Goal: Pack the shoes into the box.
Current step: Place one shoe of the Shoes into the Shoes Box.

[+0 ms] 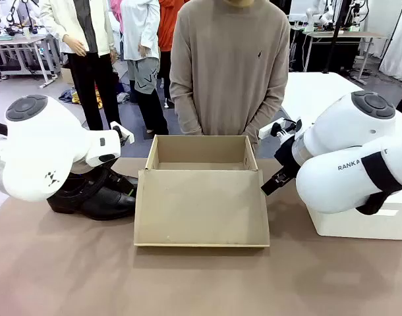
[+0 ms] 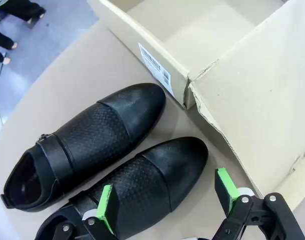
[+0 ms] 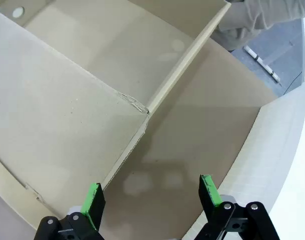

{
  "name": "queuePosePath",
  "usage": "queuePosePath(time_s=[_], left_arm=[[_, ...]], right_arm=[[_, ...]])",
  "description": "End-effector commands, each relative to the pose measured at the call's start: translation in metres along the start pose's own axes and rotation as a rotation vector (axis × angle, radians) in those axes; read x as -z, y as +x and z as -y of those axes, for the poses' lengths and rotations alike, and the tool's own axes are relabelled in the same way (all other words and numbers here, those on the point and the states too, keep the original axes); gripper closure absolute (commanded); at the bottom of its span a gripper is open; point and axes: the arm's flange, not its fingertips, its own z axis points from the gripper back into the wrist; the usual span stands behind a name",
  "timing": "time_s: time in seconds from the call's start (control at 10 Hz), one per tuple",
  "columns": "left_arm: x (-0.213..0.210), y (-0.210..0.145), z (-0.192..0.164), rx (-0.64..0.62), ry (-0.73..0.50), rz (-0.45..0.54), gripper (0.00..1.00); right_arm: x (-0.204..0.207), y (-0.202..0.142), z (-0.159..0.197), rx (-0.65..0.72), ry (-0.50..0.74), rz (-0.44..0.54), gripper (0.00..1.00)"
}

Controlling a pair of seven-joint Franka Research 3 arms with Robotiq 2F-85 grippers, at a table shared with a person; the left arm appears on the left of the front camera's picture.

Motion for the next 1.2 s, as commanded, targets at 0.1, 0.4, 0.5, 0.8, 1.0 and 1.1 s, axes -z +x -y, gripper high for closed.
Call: queuePosePath(time_s=[0.1,0.4,0.5,0.8,1.0,1.1], left_arm=[[0.0,0.0,0.0,0.0,0.0,0.0,0.0],[0.0,0.0,0.0,0.0,0.0,0.0,0.0],[0.0,0.0,0.0,0.0,0.0,0.0,0.0],[0.0,0.0,0.0,0.0,0.0,0.0,0.0],[0.0,0.0,0.0,0.0,0.0,0.0,0.0],[0.0,0.0,0.0,0.0,0.0,0.0,0.0]], right_arm=[[0.0,0.0,0.0,0.0,0.0,0.0,0.0],[0.0,0.0,0.0,0.0,0.0,0.0,0.0],[0.0,0.0,0.0,0.0,0.0,0.0,0.0],[0.0,0.0,0.0,0.0,0.0,0.0,0.0],[0.0,0.0,0.0,0.0,0.0,0.0,0.0],[0.0,0.0,0.0,0.0,0.0,0.0,0.0]])
